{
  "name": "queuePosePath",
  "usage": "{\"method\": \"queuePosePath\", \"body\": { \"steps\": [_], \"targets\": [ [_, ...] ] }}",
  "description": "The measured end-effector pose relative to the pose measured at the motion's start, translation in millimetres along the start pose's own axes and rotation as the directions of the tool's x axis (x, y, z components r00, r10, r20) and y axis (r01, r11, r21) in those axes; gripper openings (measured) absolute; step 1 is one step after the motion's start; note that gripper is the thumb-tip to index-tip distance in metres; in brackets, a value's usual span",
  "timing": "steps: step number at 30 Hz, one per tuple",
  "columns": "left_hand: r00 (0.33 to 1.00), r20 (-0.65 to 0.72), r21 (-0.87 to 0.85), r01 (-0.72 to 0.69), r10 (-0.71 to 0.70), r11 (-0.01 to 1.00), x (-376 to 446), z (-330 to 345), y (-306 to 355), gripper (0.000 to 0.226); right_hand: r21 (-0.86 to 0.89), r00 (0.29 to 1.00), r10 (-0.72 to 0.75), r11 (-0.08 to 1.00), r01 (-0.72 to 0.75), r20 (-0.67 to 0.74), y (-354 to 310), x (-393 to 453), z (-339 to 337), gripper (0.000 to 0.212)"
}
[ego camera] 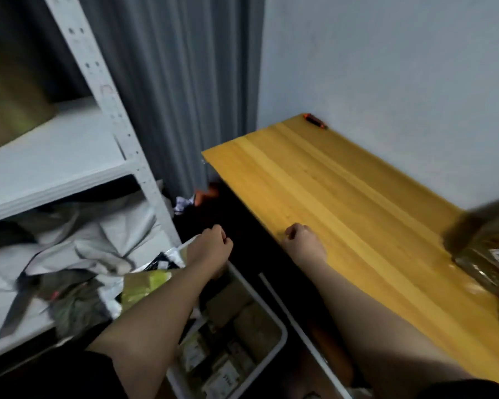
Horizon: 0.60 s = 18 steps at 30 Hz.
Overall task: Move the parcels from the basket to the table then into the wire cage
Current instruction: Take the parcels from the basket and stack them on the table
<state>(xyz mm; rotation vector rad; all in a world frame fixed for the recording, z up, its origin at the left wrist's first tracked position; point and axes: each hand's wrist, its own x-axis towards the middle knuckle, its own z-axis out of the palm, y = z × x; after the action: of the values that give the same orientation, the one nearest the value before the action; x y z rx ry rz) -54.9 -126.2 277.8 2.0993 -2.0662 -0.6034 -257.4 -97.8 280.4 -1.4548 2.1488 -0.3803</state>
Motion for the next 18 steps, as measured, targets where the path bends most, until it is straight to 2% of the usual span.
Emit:
{"method": "queuePosePath", "body": {
  "steps": [4, 7, 10, 12, 14, 18],
  "targets": [
    [0.982, 0.145, -0.055, 0.127, -0.118, 0.990, -11, 23, -75, 0.025, -0.079, 0.987, 0.007, 0.997, 0.006, 0.160, -13, -16, 61, 0.035],
    [0.936, 0.315, -0.200, 0.227, -0.157, 0.953, -22, 54, -117, 0.028, -0.131, 0.955, 0.063, 0.991, -0.025, 0.290, -9, -26, 103, 0.047],
    [0.861, 0.466, -0.335, 0.388, -0.207, 0.859, -35, 89, -136, 0.057, -0.172, 0.910, 0.138, 0.982, -0.075, 0.391, 9, -28, 143, 0.057],
    [0.805, 0.547, -0.388, 0.486, -0.228, 0.783, -40, 122, -146, 0.068, -0.192, 0.890, 0.184, 0.975, -0.111, 0.418, 26, -26, 171, 0.059],
    [0.766, 0.599, -0.406, 0.542, -0.233, 0.735, -44, 157, -153, 0.066, -0.212, 0.872, 0.216, 0.968, -0.133, 0.440, 46, -23, 198, 0.063],
    [0.746, 0.625, -0.431, 0.576, -0.231, 0.694, -45, 236, -162, 0.046, -0.195, 0.823, 0.284, 0.957, -0.214, 0.492, 95, -9, 255, 0.070]
  ]
}}
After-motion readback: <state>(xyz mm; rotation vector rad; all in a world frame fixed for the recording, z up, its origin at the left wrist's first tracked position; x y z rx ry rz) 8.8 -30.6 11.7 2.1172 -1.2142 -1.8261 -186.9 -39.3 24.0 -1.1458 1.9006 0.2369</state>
